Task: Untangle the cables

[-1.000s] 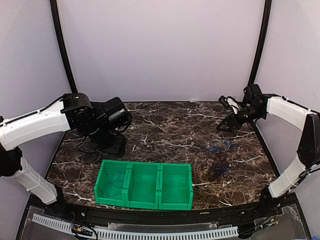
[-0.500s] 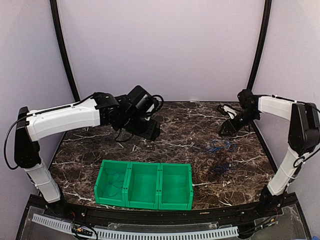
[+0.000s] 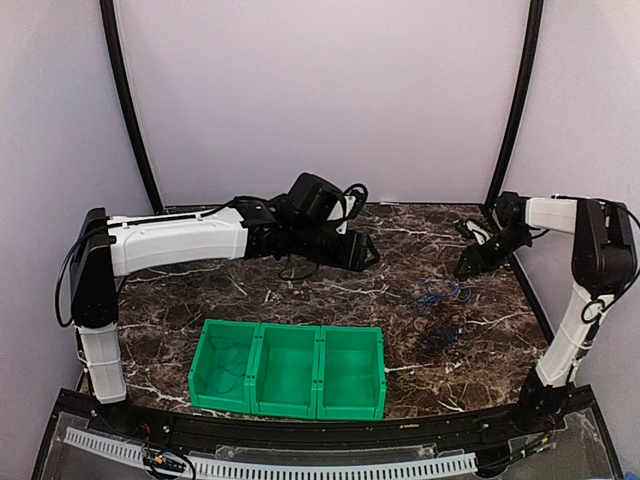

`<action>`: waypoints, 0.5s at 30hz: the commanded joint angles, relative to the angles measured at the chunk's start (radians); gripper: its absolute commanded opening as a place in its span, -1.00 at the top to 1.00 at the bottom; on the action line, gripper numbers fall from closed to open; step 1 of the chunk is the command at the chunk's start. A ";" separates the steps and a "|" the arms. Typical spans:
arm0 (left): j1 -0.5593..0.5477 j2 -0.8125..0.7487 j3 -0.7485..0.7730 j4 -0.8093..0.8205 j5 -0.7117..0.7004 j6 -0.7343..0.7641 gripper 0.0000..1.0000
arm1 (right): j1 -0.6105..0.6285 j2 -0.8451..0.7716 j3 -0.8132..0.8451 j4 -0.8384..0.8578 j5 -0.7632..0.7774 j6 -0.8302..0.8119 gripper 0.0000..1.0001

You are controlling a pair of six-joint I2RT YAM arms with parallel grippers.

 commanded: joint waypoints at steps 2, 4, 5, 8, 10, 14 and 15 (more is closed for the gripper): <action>0.007 -0.007 0.017 0.061 0.063 -0.050 -0.15 | 0.005 0.037 0.000 -0.009 -0.088 0.015 -0.02; 0.006 -0.006 0.013 0.062 0.063 -0.052 -0.15 | 0.006 0.052 0.003 -0.012 -0.099 0.016 0.16; 0.006 -0.005 0.011 0.063 0.064 -0.053 -0.15 | 0.005 0.062 0.006 -0.015 -0.103 0.016 0.25; 0.006 0.000 0.008 0.069 0.066 -0.057 -0.15 | 0.005 0.079 0.014 -0.044 -0.137 0.005 0.42; 0.006 0.007 0.008 0.080 0.073 -0.064 -0.15 | 0.006 0.074 0.016 -0.065 -0.172 -0.013 0.62; 0.005 0.026 0.009 0.132 0.110 -0.071 -0.14 | 0.005 -0.003 0.029 -0.093 -0.198 -0.028 1.00; 0.004 0.027 0.007 0.146 0.118 -0.069 -0.14 | 0.005 -0.038 0.039 -0.103 -0.207 -0.037 1.00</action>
